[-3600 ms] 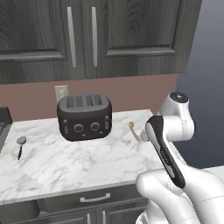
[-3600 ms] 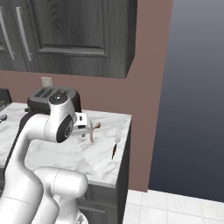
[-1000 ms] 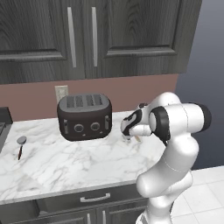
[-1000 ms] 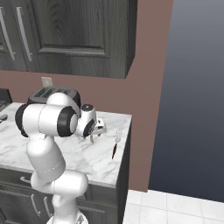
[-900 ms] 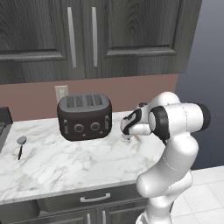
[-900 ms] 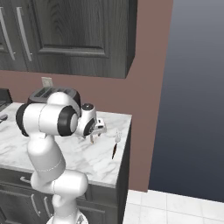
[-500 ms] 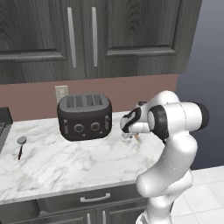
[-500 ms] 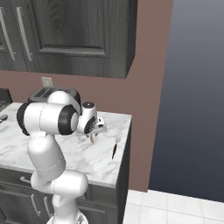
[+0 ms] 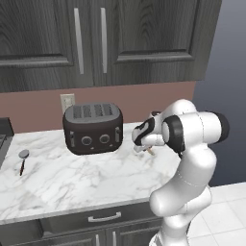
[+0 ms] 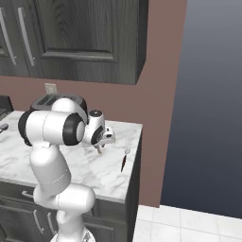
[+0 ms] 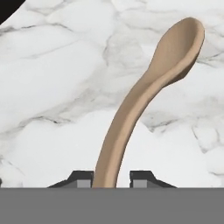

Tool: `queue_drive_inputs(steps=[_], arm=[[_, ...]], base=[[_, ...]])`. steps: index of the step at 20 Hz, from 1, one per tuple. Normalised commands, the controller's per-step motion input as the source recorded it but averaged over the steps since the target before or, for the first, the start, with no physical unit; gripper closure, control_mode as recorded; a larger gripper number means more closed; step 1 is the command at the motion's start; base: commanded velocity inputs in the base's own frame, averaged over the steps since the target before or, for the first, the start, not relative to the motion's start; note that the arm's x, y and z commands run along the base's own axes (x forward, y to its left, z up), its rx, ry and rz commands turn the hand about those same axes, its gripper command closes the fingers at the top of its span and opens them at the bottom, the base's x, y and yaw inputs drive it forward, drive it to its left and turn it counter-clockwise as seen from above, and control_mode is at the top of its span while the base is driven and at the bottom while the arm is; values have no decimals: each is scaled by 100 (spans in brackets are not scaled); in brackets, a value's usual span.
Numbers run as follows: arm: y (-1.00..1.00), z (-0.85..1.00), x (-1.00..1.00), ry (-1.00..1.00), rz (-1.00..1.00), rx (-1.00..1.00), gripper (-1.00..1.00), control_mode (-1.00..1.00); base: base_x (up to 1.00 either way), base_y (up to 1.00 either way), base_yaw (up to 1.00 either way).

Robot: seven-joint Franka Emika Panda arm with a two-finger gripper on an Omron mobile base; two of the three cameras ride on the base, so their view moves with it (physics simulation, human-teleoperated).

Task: Organize the utensils by type. Pick up the wooden spoons from the counter and place them in the open cabinet. Then pick up the metallic utensils from the counter and place them in the open drawer.

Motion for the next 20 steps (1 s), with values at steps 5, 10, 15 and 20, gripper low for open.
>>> queue_drive_inputs(steps=[5,10,15,20], arm=[[-4,2,-26,-3,8,0,100,-100],[-3,60,-48,-17,9,0,100,-100],[0,86,-32,-13,11,0,100,-100],[0,86,-23,-9,11,0,100,-100]], base=[[0,0,0],[0,0,0],[0,0,0],[0,0,0]])
